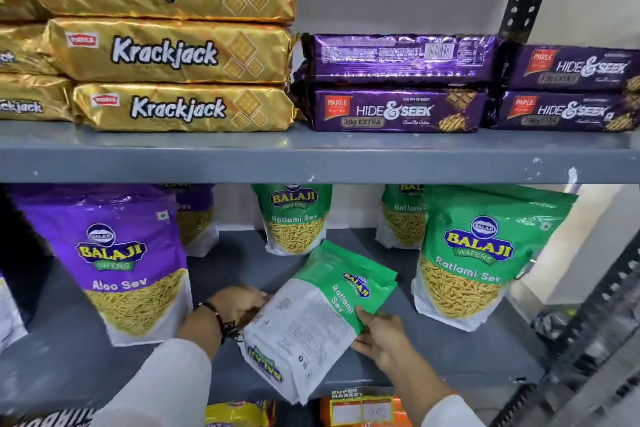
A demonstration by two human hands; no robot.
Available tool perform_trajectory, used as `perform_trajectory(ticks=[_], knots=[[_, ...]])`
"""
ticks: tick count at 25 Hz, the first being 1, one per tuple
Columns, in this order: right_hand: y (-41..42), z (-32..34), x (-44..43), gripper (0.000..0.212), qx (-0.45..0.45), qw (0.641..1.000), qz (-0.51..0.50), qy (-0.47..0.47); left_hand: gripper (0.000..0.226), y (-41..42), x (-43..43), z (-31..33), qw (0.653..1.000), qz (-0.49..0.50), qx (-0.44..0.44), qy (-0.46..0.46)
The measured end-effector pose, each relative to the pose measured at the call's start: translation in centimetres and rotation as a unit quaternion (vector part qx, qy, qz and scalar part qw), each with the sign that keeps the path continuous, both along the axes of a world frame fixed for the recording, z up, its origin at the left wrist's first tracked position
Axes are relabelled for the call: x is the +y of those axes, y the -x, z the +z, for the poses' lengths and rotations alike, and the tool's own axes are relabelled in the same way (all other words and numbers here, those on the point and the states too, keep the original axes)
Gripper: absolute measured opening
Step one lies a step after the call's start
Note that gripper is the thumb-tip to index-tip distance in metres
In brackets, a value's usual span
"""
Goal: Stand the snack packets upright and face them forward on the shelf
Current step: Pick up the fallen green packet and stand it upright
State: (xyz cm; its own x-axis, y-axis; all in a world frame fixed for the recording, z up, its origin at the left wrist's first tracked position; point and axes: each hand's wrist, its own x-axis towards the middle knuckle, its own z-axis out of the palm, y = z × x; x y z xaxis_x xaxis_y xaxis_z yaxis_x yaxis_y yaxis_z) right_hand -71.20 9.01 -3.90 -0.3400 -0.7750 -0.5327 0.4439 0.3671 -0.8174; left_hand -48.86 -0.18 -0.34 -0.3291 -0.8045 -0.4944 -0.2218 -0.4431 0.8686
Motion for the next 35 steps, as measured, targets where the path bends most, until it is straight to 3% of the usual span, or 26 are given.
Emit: perform_trajectory(ticks=[2,3,7,9,11,13,18,22,25,29,33,35], knots=[[0.5,0.8,0.9,0.004,0.005,1.000,-0.009,0.021,0.021,0.7,1.0,-0.5,0.997,0.055,-0.034,0.052],[0.9,1.4,1.6,0.010,0.007,0.999,-0.007,0.042,0.016,0.9,1.6,-0.8,0.991,0.093,-0.046,0.079],[2.8,4.9,2.9,0.012,0.051,0.983,0.039,0.172,0.004,1.5,4.1,-1.2,0.966,0.189,0.045,0.172],[3.3,6.7,2.1,0.011,0.098,0.969,0.059,0.217,0.022,1.2,3.9,-1.4,0.945,0.242,0.098,0.197],[2.9,8.3,0.8,0.018,0.135,0.956,0.078,0.250,0.027,1.1,3.8,-1.4,0.928,0.280,0.130,0.206],[2.1,9.4,-0.3,0.011,0.138,0.944,0.097,0.283,0.018,1.5,3.9,-1.4,0.918,0.297,0.154,0.211],[0.4,8.9,-1.2,0.018,0.133,0.935,0.132,0.299,0.014,2.0,3.6,-3.3,0.904,0.353,0.196,0.142],[-0.6,7.9,-1.3,0.014,0.189,0.935,0.048,0.298,0.021,1.6,3.3,-4.9,0.912,0.340,0.182,0.140],[-2.2,6.7,0.3,0.027,0.233,0.924,0.013,0.303,0.023,0.9,3.7,-4.6,0.920,0.293,0.170,0.197],[-3.7,6.9,0.4,0.035,0.309,0.904,0.078,0.284,0.024,0.5,4.5,-3.9,0.904,0.294,0.155,0.270],[-3.4,7.3,-0.6,0.085,0.232,0.916,0.203,0.259,0.028,1.9,7.8,-3.7,0.879,0.344,0.089,0.318],[-3.3,7.0,-0.4,0.096,0.203,0.903,0.247,0.288,0.020,3.9,10.4,-4.2,0.868,0.330,0.025,0.370]])
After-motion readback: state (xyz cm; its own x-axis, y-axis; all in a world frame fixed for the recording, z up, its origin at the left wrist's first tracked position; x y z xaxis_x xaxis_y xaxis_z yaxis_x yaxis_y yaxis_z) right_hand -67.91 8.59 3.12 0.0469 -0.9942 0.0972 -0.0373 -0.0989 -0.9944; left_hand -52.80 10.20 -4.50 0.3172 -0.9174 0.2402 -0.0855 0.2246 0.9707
